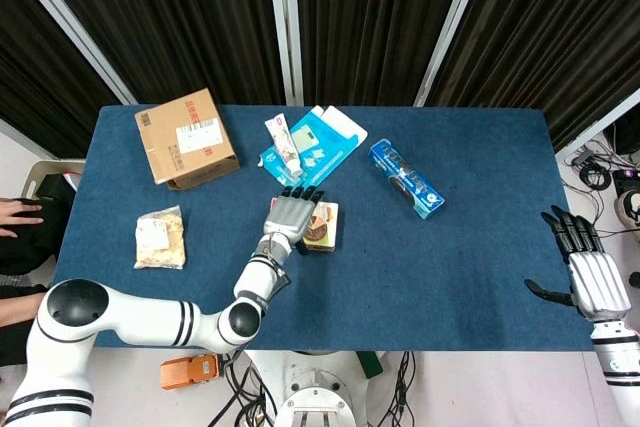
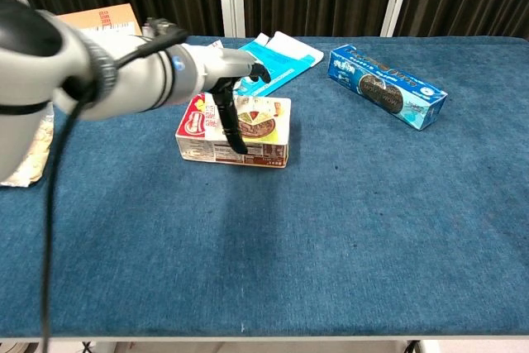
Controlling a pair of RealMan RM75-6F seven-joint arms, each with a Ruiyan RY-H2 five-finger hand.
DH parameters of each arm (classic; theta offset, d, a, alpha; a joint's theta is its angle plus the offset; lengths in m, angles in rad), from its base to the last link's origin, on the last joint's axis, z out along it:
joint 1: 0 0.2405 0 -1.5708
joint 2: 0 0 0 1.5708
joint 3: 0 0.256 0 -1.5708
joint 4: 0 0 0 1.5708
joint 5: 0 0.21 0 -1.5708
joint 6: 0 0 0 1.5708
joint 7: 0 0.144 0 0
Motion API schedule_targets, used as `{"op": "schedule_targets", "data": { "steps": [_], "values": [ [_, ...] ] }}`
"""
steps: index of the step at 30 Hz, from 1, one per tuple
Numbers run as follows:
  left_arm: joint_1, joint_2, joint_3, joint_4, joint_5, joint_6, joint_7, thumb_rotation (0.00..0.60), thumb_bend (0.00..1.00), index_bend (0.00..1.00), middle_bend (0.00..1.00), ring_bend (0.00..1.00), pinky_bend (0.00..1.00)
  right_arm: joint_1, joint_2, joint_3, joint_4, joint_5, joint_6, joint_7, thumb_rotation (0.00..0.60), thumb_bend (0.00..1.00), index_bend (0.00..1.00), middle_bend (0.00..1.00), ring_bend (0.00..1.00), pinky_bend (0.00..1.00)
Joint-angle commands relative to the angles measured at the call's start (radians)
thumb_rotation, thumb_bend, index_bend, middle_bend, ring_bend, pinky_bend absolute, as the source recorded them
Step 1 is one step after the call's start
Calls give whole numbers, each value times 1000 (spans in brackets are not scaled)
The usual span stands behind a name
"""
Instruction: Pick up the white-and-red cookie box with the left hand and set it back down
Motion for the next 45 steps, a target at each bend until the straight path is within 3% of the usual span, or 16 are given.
{"op": "schedule_targets", "data": {
  "steps": [1, 11, 19, 24, 29, 32, 39, 42, 45],
  "values": [
    [-42, -38, -21, 49, -61, 17, 21, 600, 0, 73, 33, 0, 0, 0, 2, 0, -1, 2, -1, -1, 600, 244, 0, 0, 0, 0],
    [-93, -106, -40, 133, -140, 29, 41, 600, 0, 73, 70, 0, 0, -2, 3, 0, 3, 14, -11, -2, 600, 244, 0, 0, 0, 0],
    [-127, -145, -51, 171, -143, 46, 63, 600, 0, 112, 102, 2, 0, -1, 1, 1, 6, 21, -19, -2, 600, 244, 0, 0, 0, 0],
    [-132, -172, -59, 212, -127, 48, 52, 600, 0, 212, 173, 52, 0, -2, -1, 0, 10, 26, -23, -1, 600, 244, 0, 0, 0, 0],
    [-113, -194, -62, 238, -37, 37, -21, 600, 13, 330, 315, 157, 0, 0, -3, 1, 12, 29, -28, -4, 600, 244, 0, 0, 0, 0],
    [-76, -176, -78, 207, 33, 15, -107, 600, 31, 357, 356, 193, 2, -1, -4, 3, 13, 31, -26, -4, 600, 244, 0, 0, 0, 0],
    [98, -8, -93, -30, 261, -85, -381, 600, 35, 357, 356, 194, 46, -1, -10, 2, 25, 33, -31, 0, 600, 244, 0, 0, 0, 0],
    [189, 51, -100, -101, 366, -124, -538, 600, 35, 357, 355, 194, 56, -1, -13, 2, 27, 30, -29, 0, 600, 244, 0, 0, 0, 0],
    [296, 75, -114, -137, 501, -170, -762, 600, 40, 357, 355, 194, 131, -1, -15, 2, 24, 28, -27, -7, 600, 244, 0, 0, 0, 0]
  ]
}}
